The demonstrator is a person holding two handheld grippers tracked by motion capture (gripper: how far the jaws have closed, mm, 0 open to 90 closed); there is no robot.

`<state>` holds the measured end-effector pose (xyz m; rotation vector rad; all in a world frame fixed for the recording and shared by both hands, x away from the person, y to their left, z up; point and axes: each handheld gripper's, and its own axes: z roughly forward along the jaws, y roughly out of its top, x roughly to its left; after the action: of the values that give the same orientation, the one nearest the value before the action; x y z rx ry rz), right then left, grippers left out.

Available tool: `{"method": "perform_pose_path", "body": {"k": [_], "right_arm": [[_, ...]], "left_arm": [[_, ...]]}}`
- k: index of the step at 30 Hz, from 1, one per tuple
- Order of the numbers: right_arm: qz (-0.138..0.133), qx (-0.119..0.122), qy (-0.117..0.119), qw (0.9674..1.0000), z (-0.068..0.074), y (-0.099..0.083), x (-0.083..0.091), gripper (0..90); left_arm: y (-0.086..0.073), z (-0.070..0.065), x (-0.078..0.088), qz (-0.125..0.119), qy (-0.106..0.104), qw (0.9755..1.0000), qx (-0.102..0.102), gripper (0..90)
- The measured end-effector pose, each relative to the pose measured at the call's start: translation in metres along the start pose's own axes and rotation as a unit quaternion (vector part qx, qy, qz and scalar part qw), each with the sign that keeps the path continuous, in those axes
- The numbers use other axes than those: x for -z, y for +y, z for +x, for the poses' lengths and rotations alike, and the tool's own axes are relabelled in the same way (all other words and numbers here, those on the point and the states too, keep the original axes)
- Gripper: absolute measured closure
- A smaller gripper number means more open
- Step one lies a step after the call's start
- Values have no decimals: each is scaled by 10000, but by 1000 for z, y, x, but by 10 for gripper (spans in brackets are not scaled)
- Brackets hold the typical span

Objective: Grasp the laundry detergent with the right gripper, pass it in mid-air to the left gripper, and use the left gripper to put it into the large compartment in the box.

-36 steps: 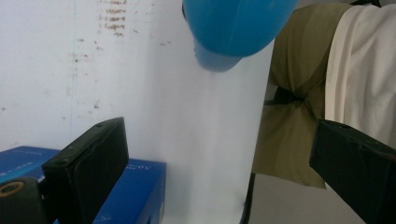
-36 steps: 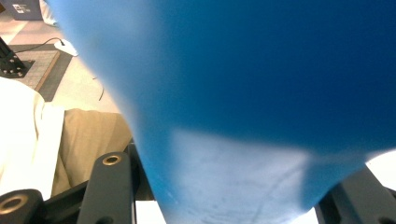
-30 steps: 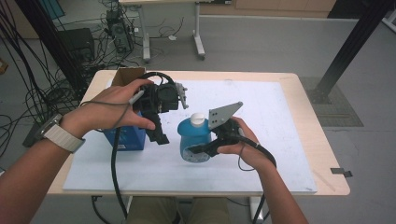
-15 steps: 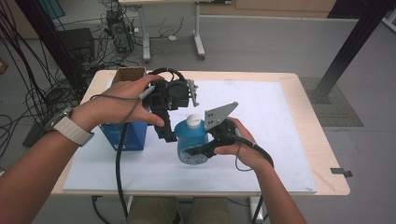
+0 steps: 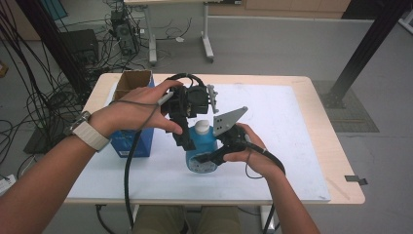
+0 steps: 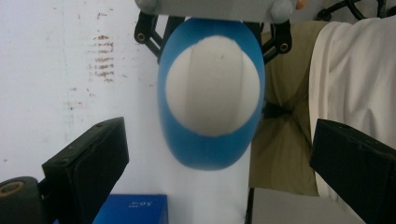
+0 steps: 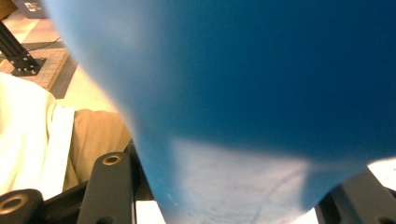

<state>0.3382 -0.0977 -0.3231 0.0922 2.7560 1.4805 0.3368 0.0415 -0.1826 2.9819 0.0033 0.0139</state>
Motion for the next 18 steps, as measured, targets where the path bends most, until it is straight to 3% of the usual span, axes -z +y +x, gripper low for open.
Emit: {"method": "perform_pose_path", "body": {"k": [18], "right_arm": [[5,74,91,9999,2,-2,-1,436]], "left_arm": [[10,3,-12,-58,-62,9999,-70,59]]}}
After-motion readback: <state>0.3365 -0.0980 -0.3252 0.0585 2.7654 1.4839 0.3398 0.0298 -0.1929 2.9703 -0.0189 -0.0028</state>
